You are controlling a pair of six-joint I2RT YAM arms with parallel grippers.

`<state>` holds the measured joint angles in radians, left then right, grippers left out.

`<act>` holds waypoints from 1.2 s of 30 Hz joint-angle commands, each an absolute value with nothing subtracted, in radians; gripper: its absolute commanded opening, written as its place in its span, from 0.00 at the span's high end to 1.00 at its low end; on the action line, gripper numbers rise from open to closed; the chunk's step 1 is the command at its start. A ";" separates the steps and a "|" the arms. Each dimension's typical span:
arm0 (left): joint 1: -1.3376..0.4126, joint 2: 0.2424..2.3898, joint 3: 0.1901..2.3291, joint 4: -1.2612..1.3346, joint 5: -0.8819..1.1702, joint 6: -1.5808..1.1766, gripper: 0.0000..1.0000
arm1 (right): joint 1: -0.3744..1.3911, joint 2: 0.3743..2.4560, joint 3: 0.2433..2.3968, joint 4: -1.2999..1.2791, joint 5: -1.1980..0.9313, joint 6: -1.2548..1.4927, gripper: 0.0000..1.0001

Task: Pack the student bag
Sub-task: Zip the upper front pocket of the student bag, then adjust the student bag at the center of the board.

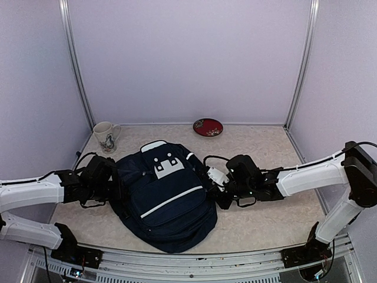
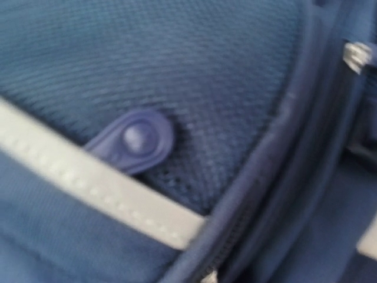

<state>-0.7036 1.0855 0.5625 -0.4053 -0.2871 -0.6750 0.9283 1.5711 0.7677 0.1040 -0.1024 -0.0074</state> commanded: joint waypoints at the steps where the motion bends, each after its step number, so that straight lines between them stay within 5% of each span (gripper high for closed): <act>1: -0.628 1.150 0.508 -0.250 -0.187 -0.622 0.46 | 1.042 1.522 0.761 0.119 -0.142 0.028 1.00; 12: -0.665 1.395 0.738 0.030 -0.130 -0.360 0.46 | 1.283 1.531 0.770 0.275 -0.197 0.113 1.00; 21: -0.878 1.151 0.722 0.064 -0.385 -0.230 0.21 | 1.199 1.515 0.773 0.242 -0.213 0.202 1.00; 28: -1.236 0.873 0.505 0.128 -0.527 -0.177 0.40 | 1.150 1.557 0.797 0.229 -0.286 0.230 1.00; 36: -1.484 1.126 0.590 -0.105 -0.681 -0.084 0.35 | 1.112 1.565 0.812 0.195 -0.332 0.233 1.00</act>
